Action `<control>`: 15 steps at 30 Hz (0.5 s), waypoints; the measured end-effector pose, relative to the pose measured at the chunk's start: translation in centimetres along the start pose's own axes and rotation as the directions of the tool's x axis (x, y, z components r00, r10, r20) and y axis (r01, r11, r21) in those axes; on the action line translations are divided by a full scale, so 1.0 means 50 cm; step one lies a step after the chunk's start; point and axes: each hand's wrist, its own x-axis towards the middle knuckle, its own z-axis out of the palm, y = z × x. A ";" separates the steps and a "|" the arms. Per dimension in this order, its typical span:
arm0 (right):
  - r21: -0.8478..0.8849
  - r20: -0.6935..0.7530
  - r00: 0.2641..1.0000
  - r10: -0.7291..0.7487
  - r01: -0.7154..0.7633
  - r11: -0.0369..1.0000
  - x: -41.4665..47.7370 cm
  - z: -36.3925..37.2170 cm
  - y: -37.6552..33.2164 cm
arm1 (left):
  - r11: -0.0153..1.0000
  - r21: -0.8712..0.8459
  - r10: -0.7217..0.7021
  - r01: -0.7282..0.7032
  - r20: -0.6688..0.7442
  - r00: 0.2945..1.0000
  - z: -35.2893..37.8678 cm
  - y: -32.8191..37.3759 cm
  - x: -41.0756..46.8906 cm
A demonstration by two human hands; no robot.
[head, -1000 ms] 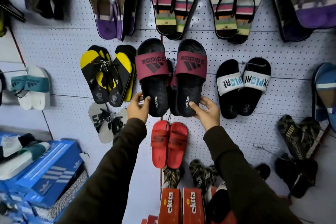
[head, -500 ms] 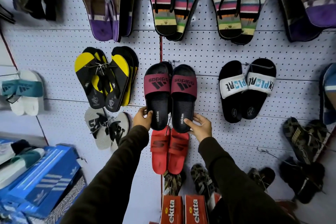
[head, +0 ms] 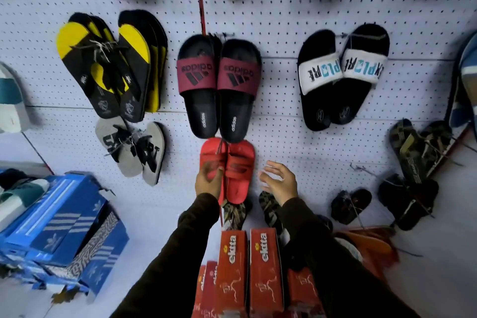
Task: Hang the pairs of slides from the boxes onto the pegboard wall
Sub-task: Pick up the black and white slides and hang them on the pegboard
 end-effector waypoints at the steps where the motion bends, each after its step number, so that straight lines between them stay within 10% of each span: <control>1: -0.017 -0.020 0.999 0.034 -0.034 0.999 -0.006 -0.025 0.029 | 0.999 0.022 -0.041 0.041 0.027 0.999 0.020 -0.032 -0.017; 8: -0.220 -0.274 0.931 0.240 -0.303 0.927 -0.077 -0.254 0.229 | 0.941 0.317 -0.201 0.122 0.231 0.952 0.157 -0.230 -0.119; 15: -0.256 -0.451 0.686 0.570 -0.712 0.654 -0.135 -0.456 0.401 | 0.797 0.602 -0.353 0.055 0.389 0.851 0.295 -0.342 -0.174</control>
